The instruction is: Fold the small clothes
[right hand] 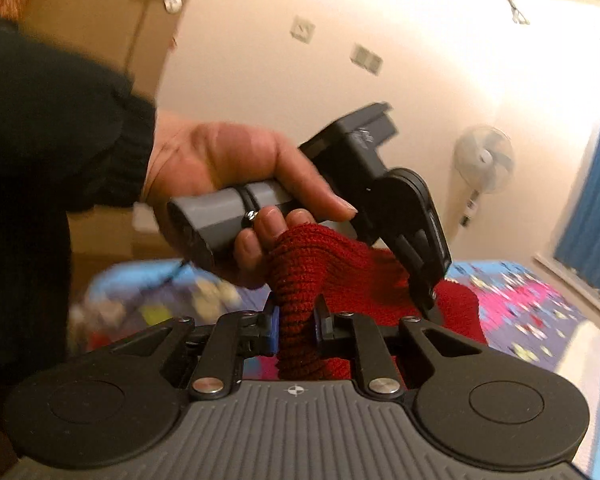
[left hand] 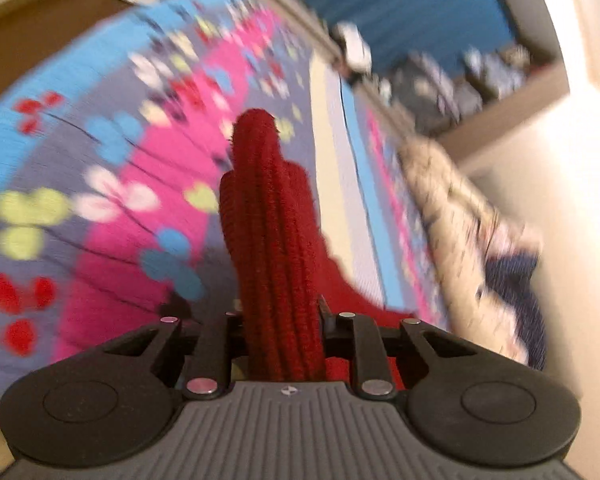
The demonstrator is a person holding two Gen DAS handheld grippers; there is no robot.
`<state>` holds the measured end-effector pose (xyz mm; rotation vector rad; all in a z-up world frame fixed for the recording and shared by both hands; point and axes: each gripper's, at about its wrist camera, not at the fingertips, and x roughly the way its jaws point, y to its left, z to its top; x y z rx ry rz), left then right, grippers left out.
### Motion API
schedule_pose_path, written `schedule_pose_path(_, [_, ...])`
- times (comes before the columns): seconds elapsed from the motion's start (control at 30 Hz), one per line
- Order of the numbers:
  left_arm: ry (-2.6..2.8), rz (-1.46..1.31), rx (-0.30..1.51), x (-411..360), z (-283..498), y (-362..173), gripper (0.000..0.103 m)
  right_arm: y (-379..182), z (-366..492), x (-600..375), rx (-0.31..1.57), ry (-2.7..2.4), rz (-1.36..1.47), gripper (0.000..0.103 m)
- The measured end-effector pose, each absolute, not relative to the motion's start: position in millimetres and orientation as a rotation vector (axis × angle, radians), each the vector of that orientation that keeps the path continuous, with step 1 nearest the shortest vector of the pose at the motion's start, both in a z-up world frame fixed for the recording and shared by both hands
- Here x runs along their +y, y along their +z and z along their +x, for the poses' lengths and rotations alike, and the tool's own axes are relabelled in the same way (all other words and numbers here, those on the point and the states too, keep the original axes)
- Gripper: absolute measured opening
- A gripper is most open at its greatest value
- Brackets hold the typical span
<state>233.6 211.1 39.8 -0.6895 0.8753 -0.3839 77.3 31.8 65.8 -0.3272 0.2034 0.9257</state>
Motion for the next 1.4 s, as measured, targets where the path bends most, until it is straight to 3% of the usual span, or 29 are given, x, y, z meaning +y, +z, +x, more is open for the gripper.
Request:
schedule_pose_path(0.1, [-0.314, -0.693, 0.845, 245, 207, 49, 0.024, 82, 70, 44, 0.201, 0.977, -0.207, 0.016])
schedule_pose_path(0.23, [-0.168, -0.695, 0.978, 253, 205, 28, 0.03, 76, 69, 55, 0.302, 0.981, -0.156, 0.016])
schedule_pose_path(0.33, [-0.084, -0.69, 1.024, 260, 204, 25, 0.054, 63, 83, 42, 0.414, 0.943, -0.112, 0.016])
schedule_pose_path(0.37, [-0.06, -0.725, 0.987, 264, 199, 29, 0.068, 63, 88, 32, 0.441, 0.921, -0.083, 0.015])
schedule_pose_path(0.43, [0.014, -0.793, 0.867, 276, 185, 45, 0.085, 68, 96, 8, 0.477, 0.87, -0.016, 0.015])
schedule_pose_path(0.57, [0.036, -0.973, 0.643, 284, 156, 65, 0.085, 77, 108, -60, 0.543, 0.721, 0.114, 0.014])
schedule_pose_path(0.8, [-0.134, -0.635, 0.796, 200, 184, 70, 0.085, 32, 92, -226, 0.669, 0.293, 0.579, 0.014])
schedule_pose_path(1.0, [-0.287, -0.368, 0.874, 133, 182, 51, 0.084, -23, 81, -296, 0.851, 0.044, 0.826, 0.016])
schedule_pose_path(1.1, [-0.361, -0.324, 0.896, 114, 179, 39, 0.084, -22, 84, -298, 0.82, 0.113, 0.835, 0.028])
schedule_pose_path(1.13, [-0.392, -0.313, 0.893, 108, 176, 40, 0.084, -23, 86, -298, 0.808, 0.13, 0.837, 0.035])
schedule_pose_path(1.17, [-0.424, -0.298, 0.885, 100, 174, 41, 0.084, -24, 89, -299, 0.806, 0.146, 0.852, 0.048])
schedule_pose_path(1.23, [-0.49, -0.259, 0.868, 85, 171, 43, 0.084, -26, 98, -300, 0.803, 0.16, 0.88, 0.052])
schedule_pose_path(1.33, [-0.573, -0.197, 0.851, 60, 163, 45, 0.082, -26, 100, -304, 0.788, 0.167, 0.887, 0.05])
schedule_pose_path(1.37, [-0.6, -0.176, 0.844, 52, 161, 44, 0.076, -21, 97, -303, 0.766, 0.172, 0.886, 0.027])
schedule_pose_path(1.4, [-0.63, -0.154, 0.831, 43, 159, 44, 0.072, -12, 91, -304, 0.728, 0.171, 0.867, 0.02])
